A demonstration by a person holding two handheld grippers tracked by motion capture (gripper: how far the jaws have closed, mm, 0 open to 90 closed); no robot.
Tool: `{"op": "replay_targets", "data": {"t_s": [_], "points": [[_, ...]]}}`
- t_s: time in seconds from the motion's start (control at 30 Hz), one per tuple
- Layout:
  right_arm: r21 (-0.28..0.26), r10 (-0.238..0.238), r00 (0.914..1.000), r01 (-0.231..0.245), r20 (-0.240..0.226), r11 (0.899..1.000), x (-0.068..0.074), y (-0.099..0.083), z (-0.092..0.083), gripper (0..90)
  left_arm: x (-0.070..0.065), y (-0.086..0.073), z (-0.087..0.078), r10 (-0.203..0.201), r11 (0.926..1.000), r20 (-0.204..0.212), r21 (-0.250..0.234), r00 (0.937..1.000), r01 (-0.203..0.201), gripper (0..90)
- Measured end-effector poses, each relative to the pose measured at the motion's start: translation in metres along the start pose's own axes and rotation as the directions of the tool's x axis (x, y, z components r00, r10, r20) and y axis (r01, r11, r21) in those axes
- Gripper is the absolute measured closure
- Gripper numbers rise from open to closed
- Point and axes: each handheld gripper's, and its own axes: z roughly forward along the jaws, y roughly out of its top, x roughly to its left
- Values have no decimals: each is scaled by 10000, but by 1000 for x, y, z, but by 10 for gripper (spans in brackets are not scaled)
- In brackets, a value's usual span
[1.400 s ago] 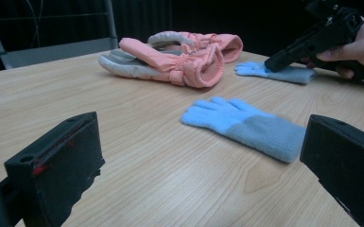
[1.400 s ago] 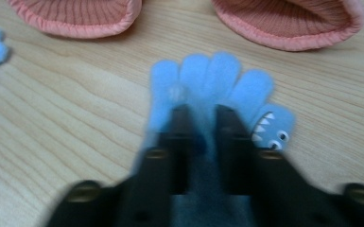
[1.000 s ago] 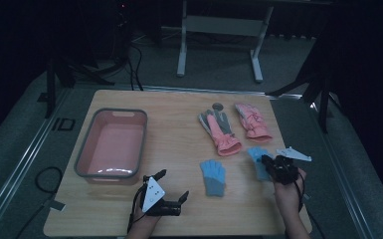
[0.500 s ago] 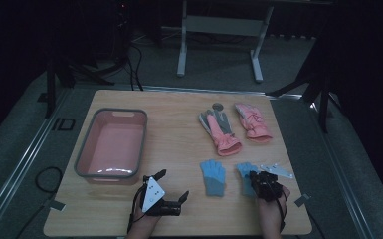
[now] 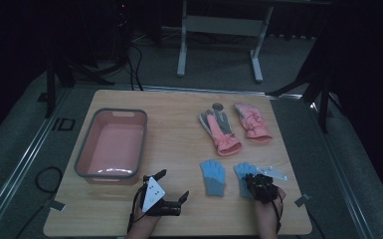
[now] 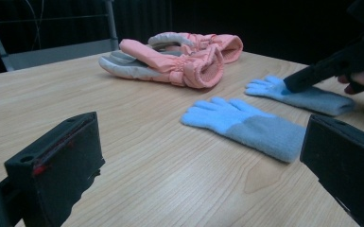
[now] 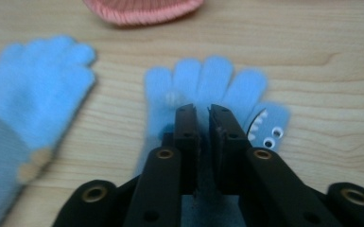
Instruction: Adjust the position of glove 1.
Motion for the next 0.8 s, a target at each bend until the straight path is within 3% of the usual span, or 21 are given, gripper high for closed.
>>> {"op": "replay_targets", "data": {"t_s": [0.13,0.17,0.2,0.27,0.43,0.5,0.53,0.6,0.67,0.73,0.8], "points": [[-93,0,9994,-3,-339,10000,-6,7,-7,752,0,0,0,-26,10000,17,-3,10000,26,1],[-142,-118,9990,112,-430,9998,-8,10,-10,724,0,0,0,-10,10000,27,4,10000,10,1],[-134,-652,9953,644,-716,9978,-16,18,-13,702,0,0,0,-8,10000,25,4,10000,8,1],[-251,-939,9897,917,-1080,9955,-24,24,-15,701,0,0,0,-3,10000,18,-1,10000,3,1],[-618,-2038,9536,1949,-2215,9789,-40,29,-19,670,0,0,0,-53,10000,0,-1,10000,53,1],[-712,-2793,9304,2701,-2375,9602,-43,28,-18,635,0,0,0,-41,10000,0,1,10000,41,1],[-712,-2793,9304,2701,-2375,9602,-43,28,-18,635,0,0,0,-41,10000,0,1,10000,41,1],[-867,-3358,9064,3244,-2563,9419,-48,25,-15,618,0,0,0,-51,10000,-2,7,10000,51,1],[-767,-3189,8998,3104,-2976,9475,-53,22,-10,617,0,0,1,-77,10000,-4,12,10000,77,1],[-624,-2977,9016,2933,-3140,9540,-56,18,-5,617,0,0,1,-98,9999,-9,25,10000,98,1],[-363,-2943,9003,2988,-3207,9536,-54,9,3,613,0,0,0,-96,10000,-16,12,10000,96,0]]}}
